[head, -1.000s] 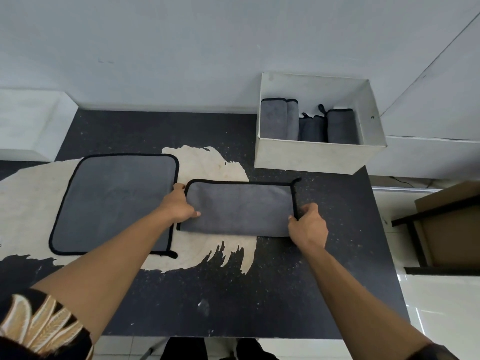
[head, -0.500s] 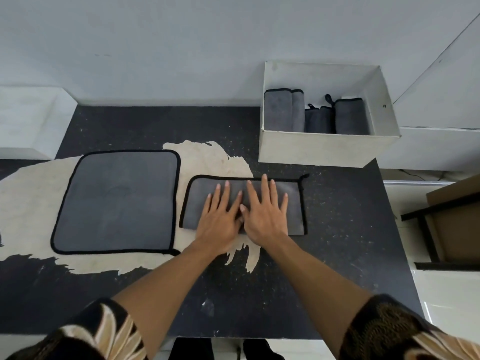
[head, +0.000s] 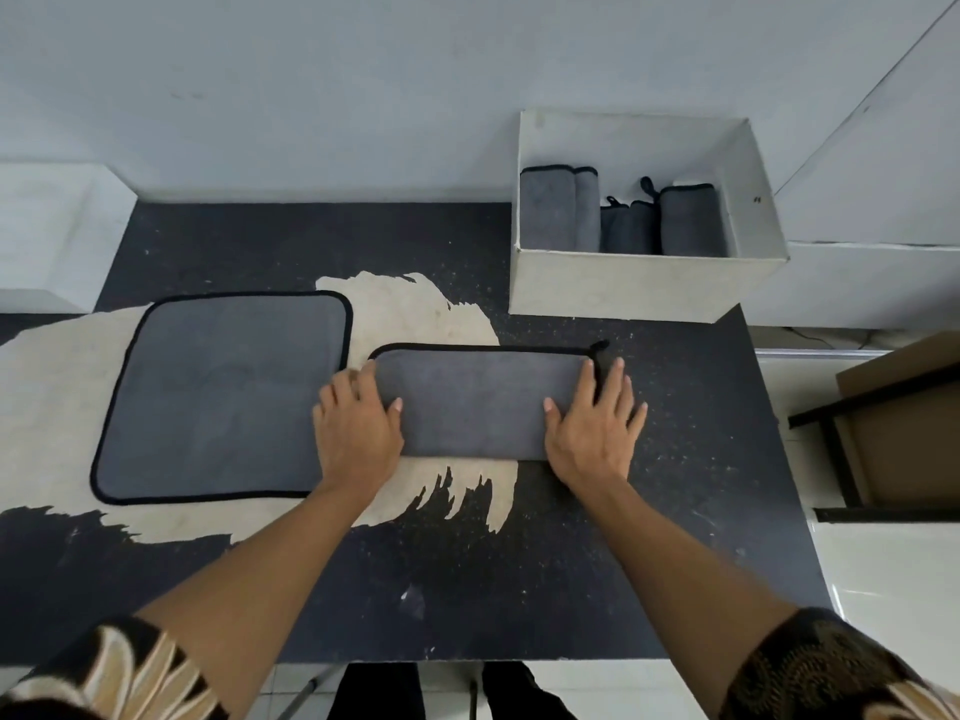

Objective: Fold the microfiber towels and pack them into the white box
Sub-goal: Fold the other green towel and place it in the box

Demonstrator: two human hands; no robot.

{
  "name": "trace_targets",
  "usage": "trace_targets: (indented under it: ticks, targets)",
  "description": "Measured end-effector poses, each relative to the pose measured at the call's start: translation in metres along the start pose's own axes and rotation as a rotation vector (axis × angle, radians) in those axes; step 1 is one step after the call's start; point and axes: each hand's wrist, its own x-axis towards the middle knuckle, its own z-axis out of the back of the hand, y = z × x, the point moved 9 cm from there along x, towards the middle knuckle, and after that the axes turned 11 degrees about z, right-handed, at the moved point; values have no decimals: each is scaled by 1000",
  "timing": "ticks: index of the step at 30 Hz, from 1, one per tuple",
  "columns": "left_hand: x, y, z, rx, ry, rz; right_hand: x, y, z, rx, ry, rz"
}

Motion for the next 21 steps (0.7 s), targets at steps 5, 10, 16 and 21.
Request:
trace_targets:
  ticks: [5, 10, 16, 21]
  targets:
    - [6, 22, -7, -256, 251, 344, -20, -37, 26, 147, -83, -300]
    - [6, 27, -13, -243, 527, 436, -15, -46, 14, 361, 147, -373]
    - [-30, 32, -13, -266, 662, 421, -33, -71, 14, 415, 229, -409]
    - [-39, -8, 25, -12, 215, 269, -34, -74, 13, 447, 224, -402]
